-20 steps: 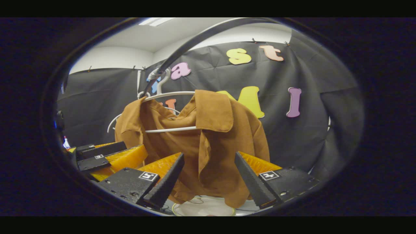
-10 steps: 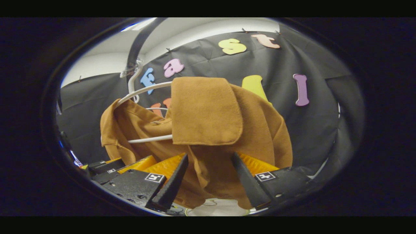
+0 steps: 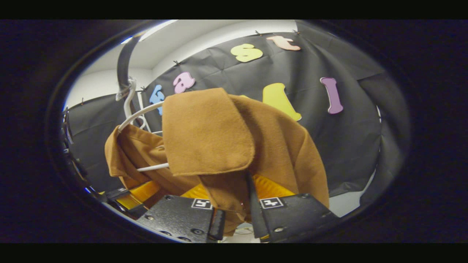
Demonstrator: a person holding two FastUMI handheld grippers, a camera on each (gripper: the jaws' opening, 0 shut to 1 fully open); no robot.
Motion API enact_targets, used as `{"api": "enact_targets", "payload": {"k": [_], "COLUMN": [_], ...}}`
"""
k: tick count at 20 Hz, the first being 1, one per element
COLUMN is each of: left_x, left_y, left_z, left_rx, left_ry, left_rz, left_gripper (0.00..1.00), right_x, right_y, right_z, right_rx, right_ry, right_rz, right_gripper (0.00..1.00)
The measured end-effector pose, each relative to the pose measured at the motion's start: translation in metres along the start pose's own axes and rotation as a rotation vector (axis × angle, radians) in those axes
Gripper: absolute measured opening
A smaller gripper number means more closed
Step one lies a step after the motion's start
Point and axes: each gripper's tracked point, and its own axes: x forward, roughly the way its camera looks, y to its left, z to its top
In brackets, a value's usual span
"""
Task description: Grasp the clothes on the hanger with both hands and then place them into the laundry hamper below.
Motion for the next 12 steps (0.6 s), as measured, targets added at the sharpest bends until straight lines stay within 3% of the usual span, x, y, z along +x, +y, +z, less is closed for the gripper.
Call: {"api": "enact_targets", "payload": {"k": [1,5,7,10,12], "left_x": [0.001,-0.010,-0.011,-0.023,-0.029], "left_y": [-0.001,0.002,-0.006,-0.005,0.007], "left_z": [0.000,0.009,0.008,0.013,0.022], "left_rx": [-0.016,-0.033,-0.041,-0.049,-0.035], "left_ry": [-0.002,-0.025,-0.025,-0.035,-0.061], "left_rz": [-0.013,-0.034,-0.065,-0.087,-0.051], "left_gripper": [0.07,0.14,0.13,0.02,0.02], "right_x": [-0.001,-0.008,-0.010,-0.021,-0.028], "right_y": [-0.004,-0.008,-0.013,-0.016,-0.018], "right_z": [0.003,0.014,0.020,0.029,0.037], "right_rx": [0.012,0.046,0.061,0.083,0.092], "right_ry": [-0.011,-0.044,-0.056,-0.071,-0.080], "right_rz": [-0.006,0.022,0.033,0.042,0.050], "right_gripper": [0.26,0.14,0.10,0.09,0.08]}}
